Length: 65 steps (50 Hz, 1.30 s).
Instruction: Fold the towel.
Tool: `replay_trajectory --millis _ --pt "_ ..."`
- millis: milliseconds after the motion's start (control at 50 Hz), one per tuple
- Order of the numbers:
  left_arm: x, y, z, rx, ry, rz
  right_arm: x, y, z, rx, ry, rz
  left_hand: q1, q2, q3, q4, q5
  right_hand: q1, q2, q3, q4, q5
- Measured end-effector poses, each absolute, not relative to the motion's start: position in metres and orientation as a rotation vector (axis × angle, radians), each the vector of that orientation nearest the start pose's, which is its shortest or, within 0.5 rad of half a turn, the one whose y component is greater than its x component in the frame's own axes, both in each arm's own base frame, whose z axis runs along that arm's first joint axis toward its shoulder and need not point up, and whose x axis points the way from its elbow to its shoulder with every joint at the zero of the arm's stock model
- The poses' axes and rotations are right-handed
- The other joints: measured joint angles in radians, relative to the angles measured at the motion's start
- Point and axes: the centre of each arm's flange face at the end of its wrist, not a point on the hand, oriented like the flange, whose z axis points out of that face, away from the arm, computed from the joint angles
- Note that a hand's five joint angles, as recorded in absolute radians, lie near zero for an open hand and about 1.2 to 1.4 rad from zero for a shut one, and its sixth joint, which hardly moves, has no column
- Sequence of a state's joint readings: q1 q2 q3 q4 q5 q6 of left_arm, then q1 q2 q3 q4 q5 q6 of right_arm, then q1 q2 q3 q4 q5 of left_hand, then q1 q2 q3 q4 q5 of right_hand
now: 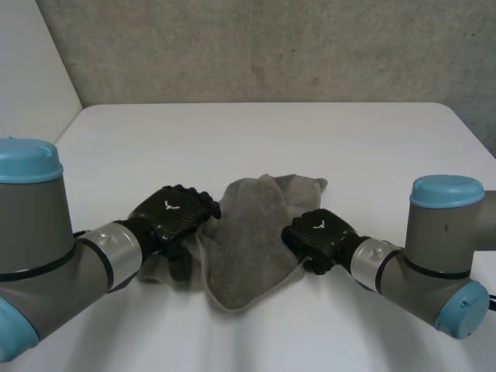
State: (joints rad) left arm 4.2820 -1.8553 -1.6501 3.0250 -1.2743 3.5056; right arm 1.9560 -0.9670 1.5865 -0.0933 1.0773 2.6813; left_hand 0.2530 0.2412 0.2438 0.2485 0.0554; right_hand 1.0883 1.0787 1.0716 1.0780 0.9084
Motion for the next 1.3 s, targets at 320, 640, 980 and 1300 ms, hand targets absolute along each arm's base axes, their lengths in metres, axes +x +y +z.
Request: replay_trajectory --millis 320,640,980,1300 --pt "-0.274 -0.219 0.184 1.388 2.599 -1.743 0.291 -0.251 0.129 -1.241 1.991 -1.413 1.053 1.058 1.061 1.105 1.069 0.241 0.232 0.243 0.258 0.256" --pt "-0.243 -0.239 0.229 1.182 2.551 -1.844 0.289 -0.237 0.221 -1.261 1.902 -1.363 1.054 1.058 1.078 1.107 1.073 0.243 0.232 0.243 0.258 0.256" --pt "-0.276 -0.329 0.314 0.851 2.250 -2.588 0.341 -0.311 0.325 -1.058 1.519 -1.866 1.059 1.058 1.083 1.111 1.079 0.245 0.232 0.243 0.260 0.256" --pt "-0.271 -0.350 0.486 0.477 1.199 -3.475 0.351 -0.315 0.461 -0.770 1.029 -2.439 1.065 1.063 1.087 1.112 1.088 0.246 0.232 0.243 0.261 0.258"
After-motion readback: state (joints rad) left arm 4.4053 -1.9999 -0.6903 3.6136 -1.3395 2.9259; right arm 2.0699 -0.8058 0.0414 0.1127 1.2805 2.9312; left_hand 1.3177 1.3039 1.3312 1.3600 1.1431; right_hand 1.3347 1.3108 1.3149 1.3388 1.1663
